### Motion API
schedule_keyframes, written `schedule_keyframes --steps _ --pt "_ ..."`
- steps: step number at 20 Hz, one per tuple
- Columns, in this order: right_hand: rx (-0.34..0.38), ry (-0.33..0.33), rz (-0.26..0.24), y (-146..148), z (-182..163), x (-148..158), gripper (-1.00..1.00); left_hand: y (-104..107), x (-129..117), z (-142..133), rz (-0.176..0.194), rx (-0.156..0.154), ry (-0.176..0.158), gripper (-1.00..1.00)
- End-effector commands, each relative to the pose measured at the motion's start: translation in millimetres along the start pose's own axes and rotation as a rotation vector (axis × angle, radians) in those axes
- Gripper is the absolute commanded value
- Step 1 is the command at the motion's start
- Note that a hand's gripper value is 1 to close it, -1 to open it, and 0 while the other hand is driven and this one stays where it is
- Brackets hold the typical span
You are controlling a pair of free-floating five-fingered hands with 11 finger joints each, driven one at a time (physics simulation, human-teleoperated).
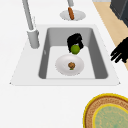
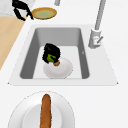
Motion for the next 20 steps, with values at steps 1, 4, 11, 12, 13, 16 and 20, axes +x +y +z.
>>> schedule_keyframes --steps 1,4,11,12,13,16,20 --pt "-0.003 -0.015 0.023 14.3 -34.1 24.3 1.00 0.0 0.0 0.0 0.000 0.000 0.000 0.00" --pt "0.002 0.006 0.012 25.0 -68.1 42.5 1.00 0.0 0.0 0.0 0.000 0.000 0.000 0.00" --pt "-0.113 -0.004 0.022 33.0 -112.7 41.1 1.00 0.0 0.0 0.0 0.000 0.000 0.000 0.00" --pt "-0.140 -0.006 0.020 39.2 -116.4 34.4 1.00 0.0 0.0 0.0 0.000 0.000 0.000 0.00" --pt "-0.160 0.001 0.026 44.1 -121.8 35.2 1.00 0.0 0.0 0.0 0.000 0.000 0.000 0.00" --pt "-0.263 -0.001 0.009 67.0 -98.8 34.5 1.00 0.0 0.0 0.0 0.000 0.000 0.000 0.00" --pt "-0.294 -0.006 0.011 71.2 -102.0 39.2 1.00 0.0 0.0 0.0 0.000 0.000 0.000 0.00"
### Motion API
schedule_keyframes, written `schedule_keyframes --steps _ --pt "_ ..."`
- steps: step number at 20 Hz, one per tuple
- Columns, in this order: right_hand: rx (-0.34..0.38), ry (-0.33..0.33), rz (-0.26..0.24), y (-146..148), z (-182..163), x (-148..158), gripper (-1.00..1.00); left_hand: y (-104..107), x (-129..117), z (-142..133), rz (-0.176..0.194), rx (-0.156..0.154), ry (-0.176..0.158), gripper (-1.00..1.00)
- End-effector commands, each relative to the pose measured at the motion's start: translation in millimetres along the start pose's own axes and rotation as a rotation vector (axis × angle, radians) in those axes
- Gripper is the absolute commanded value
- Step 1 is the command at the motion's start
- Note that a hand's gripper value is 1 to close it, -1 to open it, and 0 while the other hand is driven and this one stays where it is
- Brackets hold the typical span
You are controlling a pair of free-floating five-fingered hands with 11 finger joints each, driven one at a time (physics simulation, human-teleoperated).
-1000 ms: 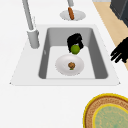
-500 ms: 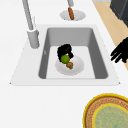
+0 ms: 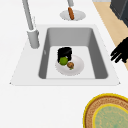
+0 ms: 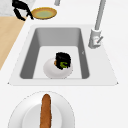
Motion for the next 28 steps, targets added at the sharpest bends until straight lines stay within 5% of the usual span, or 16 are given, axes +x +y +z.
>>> schedule_keyframes --steps 1,3,4,13,28 --pt "0.016 0.006 0.002 8.8 -2.7 5.0 1.00 0.0 0.0 0.0 0.000 0.000 0.000 0.00" --pt "0.008 0.033 -0.010 11.4 -7.7 3.4 1.00 0.0 0.0 0.0 0.000 0.000 0.000 0.00" --pt "0.009 0.035 -0.012 12.1 -6.1 2.1 -1.00 0.0 0.0 0.0 0.000 0.000 0.000 0.00" --pt "0.040 0.026 -0.028 -12.0 -11.1 -3.7 -1.00 0.0 0.0 0.0 0.000 0.000 0.000 0.00" --pt "-0.048 0.007 -0.058 -76.2 34.8 -38.1 -1.00 0.0 0.0 0.0 0.000 0.000 0.000 0.00"
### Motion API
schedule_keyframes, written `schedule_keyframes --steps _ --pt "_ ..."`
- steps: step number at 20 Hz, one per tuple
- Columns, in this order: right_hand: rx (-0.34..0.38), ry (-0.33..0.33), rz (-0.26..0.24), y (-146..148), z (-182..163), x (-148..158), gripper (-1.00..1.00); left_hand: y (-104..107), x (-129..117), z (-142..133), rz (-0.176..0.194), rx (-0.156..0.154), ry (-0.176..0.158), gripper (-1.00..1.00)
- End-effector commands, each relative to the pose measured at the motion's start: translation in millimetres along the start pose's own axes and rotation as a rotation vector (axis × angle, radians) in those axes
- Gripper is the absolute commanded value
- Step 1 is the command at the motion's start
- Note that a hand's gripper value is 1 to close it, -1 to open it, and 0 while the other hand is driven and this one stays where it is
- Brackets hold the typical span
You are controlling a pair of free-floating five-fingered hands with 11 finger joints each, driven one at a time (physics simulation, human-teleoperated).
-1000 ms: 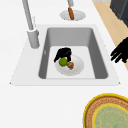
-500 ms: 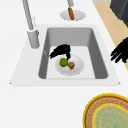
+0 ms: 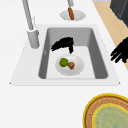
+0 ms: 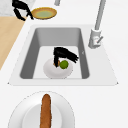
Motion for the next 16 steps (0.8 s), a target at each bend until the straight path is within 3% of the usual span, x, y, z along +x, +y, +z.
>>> schedule_keyframes --steps 1,16 --pt "-0.054 -0.010 -0.037 -19.0 17.2 -7.1 -1.00 0.0 0.0 0.0 0.000 0.000 0.000 0.00" --pt "-0.207 -0.011 -0.041 -98.9 64.6 -35.4 -1.00 0.0 0.0 0.0 0.000 0.000 0.000 0.00"
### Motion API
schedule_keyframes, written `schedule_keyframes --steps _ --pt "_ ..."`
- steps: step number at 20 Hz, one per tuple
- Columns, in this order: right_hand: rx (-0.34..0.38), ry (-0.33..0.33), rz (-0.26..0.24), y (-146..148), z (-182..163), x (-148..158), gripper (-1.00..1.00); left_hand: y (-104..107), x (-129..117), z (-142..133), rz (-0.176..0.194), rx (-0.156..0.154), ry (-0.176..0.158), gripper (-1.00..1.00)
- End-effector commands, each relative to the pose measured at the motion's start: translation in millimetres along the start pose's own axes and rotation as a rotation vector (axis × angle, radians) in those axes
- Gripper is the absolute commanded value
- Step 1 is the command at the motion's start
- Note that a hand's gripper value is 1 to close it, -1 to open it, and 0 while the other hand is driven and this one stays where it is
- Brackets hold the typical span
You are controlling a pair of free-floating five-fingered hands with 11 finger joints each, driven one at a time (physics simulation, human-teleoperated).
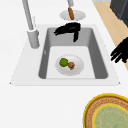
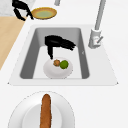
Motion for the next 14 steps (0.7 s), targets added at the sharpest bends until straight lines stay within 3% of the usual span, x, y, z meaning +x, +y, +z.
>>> schedule_keyframes --steps 1,14 --pt "-0.069 -0.006 -0.027 -22.6 7.6 -6.1 -1.00 0.0 0.0 0.0 0.000 0.000 0.000 0.00" --pt "-0.211 -0.015 -0.039 -98.2 25.7 -17.9 -1.00 0.0 0.0 0.0 0.000 0.000 0.000 0.00"
